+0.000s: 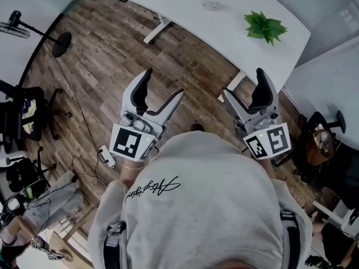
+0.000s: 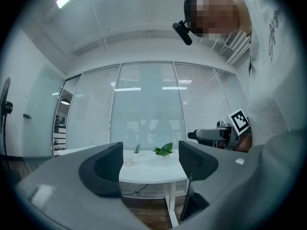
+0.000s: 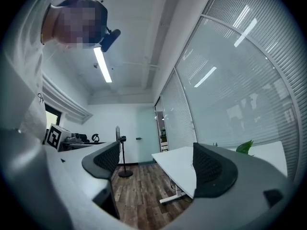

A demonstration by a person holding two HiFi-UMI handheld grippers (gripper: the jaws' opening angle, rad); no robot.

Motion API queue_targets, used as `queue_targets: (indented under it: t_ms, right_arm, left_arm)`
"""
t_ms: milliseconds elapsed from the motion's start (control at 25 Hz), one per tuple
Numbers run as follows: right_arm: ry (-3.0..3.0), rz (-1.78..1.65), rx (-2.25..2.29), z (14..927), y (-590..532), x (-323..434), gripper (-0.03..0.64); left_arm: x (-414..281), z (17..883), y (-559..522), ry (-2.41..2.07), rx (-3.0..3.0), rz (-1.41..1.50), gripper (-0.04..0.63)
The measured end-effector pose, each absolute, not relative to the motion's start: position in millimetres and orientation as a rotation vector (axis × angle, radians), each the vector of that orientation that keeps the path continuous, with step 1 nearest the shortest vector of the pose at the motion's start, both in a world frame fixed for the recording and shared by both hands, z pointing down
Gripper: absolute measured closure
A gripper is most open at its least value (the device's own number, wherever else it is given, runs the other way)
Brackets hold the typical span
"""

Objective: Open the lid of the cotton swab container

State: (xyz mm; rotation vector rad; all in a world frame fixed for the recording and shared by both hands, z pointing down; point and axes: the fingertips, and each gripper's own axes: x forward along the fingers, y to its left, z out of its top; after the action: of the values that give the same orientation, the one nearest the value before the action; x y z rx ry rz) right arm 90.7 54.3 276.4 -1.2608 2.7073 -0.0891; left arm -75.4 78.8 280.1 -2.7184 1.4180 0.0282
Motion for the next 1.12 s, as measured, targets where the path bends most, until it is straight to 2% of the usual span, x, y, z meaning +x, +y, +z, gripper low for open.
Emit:
queue_targets:
  t_ms: [680, 1120]
  right_arm:
    - [2.728, -0.130, -1.211, 288, 32, 84, 0.159]
    - [2.722, -0.113, -1.208, 281, 28, 84, 0.186]
  left_arm:
    - [-72, 287, 56, 1.418, -2.739, 0.009, 0.250]
    - [-76, 280, 50, 1.393, -2.740, 0.006, 0.250]
